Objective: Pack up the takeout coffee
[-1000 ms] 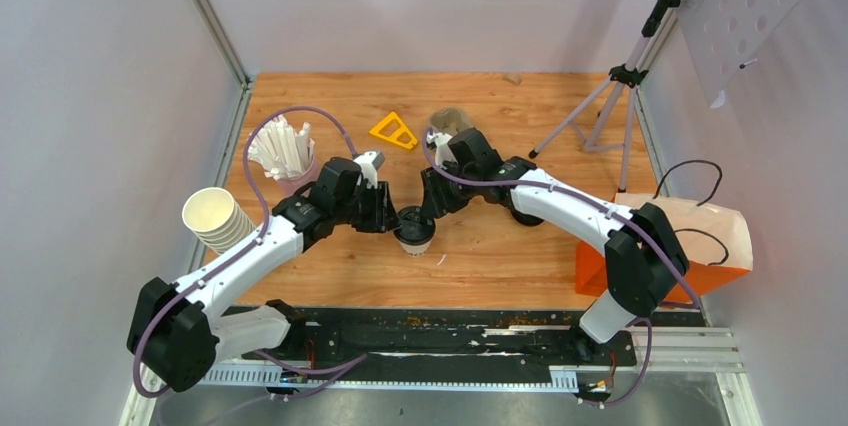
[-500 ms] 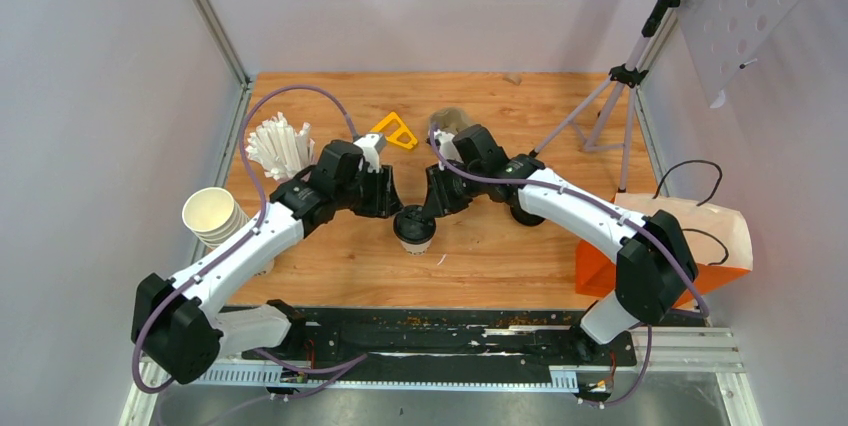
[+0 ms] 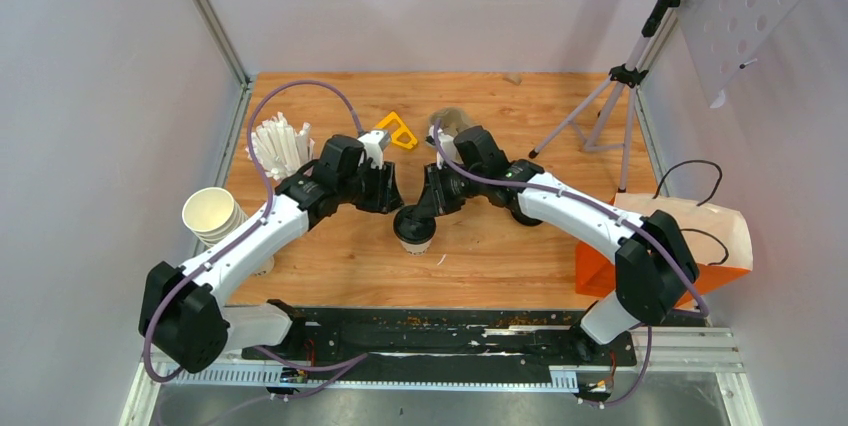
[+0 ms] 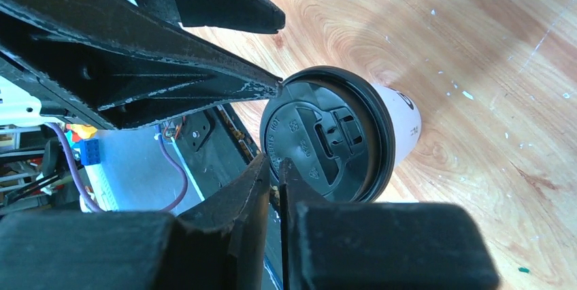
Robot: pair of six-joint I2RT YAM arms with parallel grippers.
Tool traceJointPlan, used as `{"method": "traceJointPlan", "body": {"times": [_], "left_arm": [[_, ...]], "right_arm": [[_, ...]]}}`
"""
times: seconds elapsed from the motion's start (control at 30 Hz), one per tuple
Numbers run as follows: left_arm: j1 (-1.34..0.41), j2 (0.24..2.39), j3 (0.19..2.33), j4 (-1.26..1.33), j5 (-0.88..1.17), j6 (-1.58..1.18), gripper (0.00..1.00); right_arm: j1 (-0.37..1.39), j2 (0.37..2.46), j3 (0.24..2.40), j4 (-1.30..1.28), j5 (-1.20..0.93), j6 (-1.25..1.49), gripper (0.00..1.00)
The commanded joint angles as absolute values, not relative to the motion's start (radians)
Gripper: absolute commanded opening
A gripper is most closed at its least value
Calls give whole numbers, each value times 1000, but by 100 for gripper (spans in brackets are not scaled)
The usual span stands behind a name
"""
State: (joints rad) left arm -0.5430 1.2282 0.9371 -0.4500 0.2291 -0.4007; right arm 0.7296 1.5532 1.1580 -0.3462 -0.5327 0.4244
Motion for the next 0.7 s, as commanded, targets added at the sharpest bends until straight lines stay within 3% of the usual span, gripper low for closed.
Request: {"method": "traceJointPlan", "body": {"times": [0.0,0.67], "left_arm": [[-530,1240,963,-383,269,-366,50],[-526,1305,863,-289,293,-378,41]], "right_arm": [[724,1563,1144,-278,-567,458,11],[724,1597,1052,-270,-569,414,8]]}}
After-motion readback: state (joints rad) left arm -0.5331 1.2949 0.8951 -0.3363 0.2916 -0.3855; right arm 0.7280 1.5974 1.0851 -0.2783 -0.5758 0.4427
